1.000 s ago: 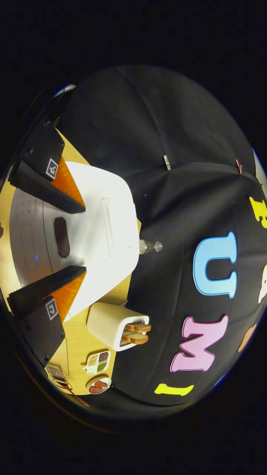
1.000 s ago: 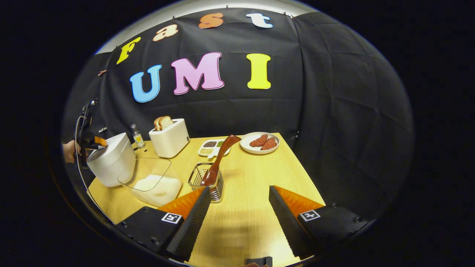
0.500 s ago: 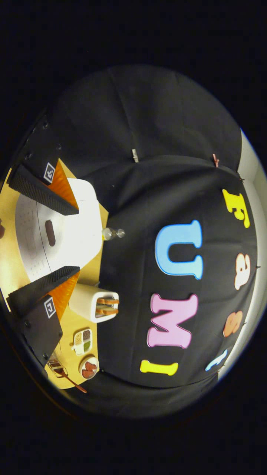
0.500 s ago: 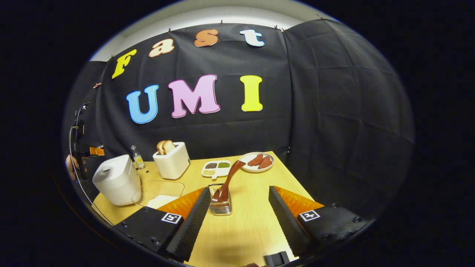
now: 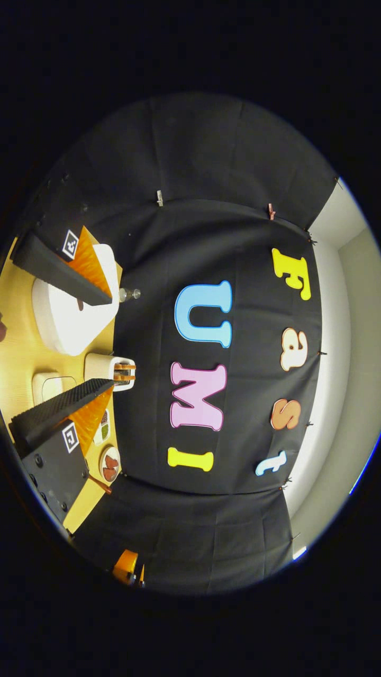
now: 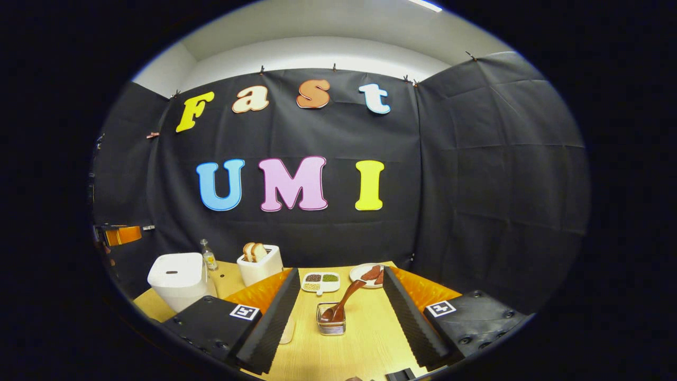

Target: Close the left gripper, press the button to open the rice cooker; take a wooden spoon from the chopstick holder with the right hand, scoop a spoonful of rice and pour it into the rice cooker, then put the wooden spoon back into the chopstick holder.

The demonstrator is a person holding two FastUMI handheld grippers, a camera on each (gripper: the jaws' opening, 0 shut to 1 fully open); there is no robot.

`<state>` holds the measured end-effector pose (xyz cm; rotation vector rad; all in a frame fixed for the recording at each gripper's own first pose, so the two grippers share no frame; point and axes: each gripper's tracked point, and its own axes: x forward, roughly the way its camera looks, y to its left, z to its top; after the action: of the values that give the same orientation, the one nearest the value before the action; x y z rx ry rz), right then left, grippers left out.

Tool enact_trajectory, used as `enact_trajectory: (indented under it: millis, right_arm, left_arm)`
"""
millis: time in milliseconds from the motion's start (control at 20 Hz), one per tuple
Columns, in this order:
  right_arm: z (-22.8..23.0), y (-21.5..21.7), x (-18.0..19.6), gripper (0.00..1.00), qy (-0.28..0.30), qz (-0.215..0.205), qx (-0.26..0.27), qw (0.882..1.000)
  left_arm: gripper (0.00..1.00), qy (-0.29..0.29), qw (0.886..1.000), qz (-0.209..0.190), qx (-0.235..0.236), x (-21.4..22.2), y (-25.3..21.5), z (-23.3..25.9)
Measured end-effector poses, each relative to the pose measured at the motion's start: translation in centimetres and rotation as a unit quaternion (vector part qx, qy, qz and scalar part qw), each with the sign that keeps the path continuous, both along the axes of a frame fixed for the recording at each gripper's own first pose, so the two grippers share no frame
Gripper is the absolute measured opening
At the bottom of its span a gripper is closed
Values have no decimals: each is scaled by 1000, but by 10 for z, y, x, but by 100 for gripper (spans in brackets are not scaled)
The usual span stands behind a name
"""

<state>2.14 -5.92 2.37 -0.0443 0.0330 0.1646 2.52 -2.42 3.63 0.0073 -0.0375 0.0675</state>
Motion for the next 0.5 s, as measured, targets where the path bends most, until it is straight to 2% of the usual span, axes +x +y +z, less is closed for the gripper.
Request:
enact_trajectory:
  millis: [300, 500]
  right_arm:
    - [-30, -4, -51, 98, 15, 1, -35, 999]
    - [-38, 1, -54, 98, 31, 3, -31, 999]
  left_arm:
    - [96, 24, 999, -22, -6, -56, -6, -49]
    - [96, 30, 999, -19, -28, -63, -2, -49]
